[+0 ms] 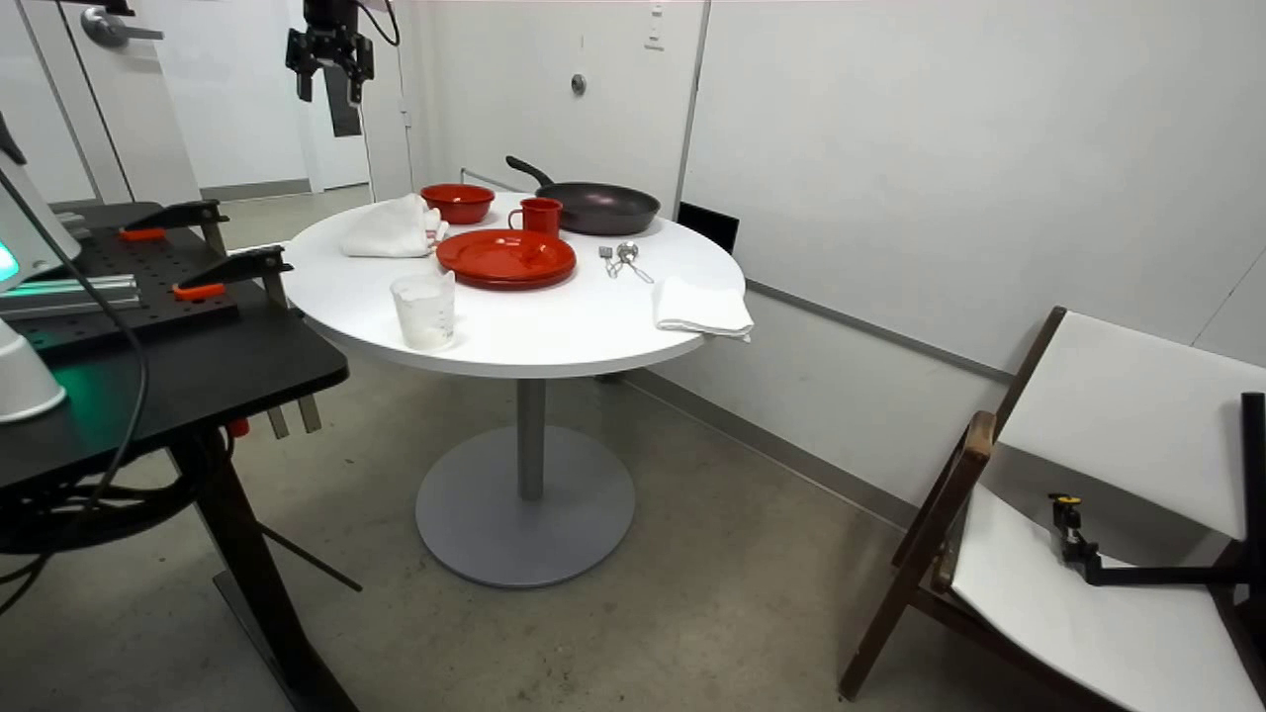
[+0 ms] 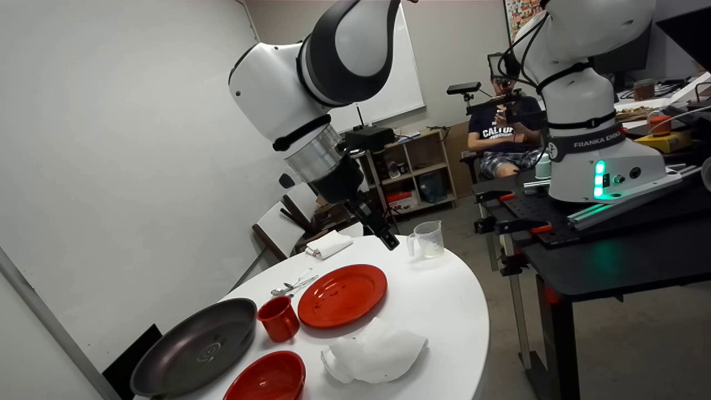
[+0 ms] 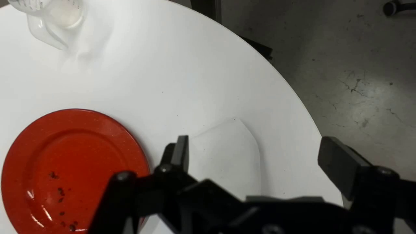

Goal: Pick up the cloth from the table and wipe the plate

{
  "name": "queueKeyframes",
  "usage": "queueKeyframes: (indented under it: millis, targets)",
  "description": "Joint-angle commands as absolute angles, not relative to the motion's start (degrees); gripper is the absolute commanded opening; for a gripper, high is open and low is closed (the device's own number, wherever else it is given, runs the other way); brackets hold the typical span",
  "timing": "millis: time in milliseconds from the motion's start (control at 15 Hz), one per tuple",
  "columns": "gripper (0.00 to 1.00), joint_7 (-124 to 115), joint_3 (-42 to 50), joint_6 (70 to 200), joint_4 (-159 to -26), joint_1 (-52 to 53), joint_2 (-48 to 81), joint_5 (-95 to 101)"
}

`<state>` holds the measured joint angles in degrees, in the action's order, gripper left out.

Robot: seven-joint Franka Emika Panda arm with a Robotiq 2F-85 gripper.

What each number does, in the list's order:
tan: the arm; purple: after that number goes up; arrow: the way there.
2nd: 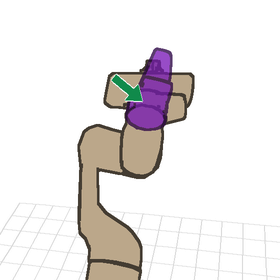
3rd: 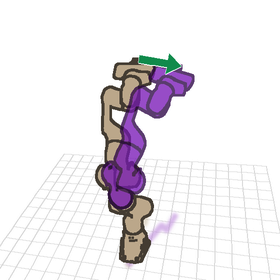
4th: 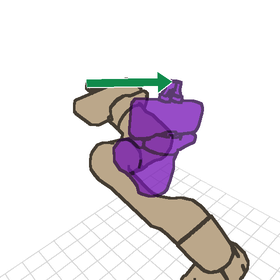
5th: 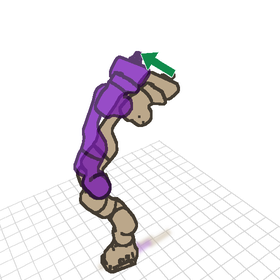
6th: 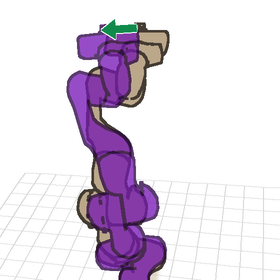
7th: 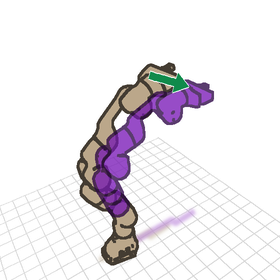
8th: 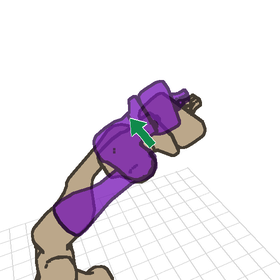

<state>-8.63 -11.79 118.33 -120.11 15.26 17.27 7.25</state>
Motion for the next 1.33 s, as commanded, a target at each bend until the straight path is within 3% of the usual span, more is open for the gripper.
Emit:
queueKeyframes:
  millis: [0,733,1267]
  targets:
    - [1.00,-8.57,-11.56,118.21,-120.00,15.50,17.29,7.16]
    - [1.00,-9.60,-11.36,120.35,-119.67,15.72,18.55,7.71]
    - [1.00,-18.05,-9.80,125.21,-116.23,17.86,29.03,7.04]
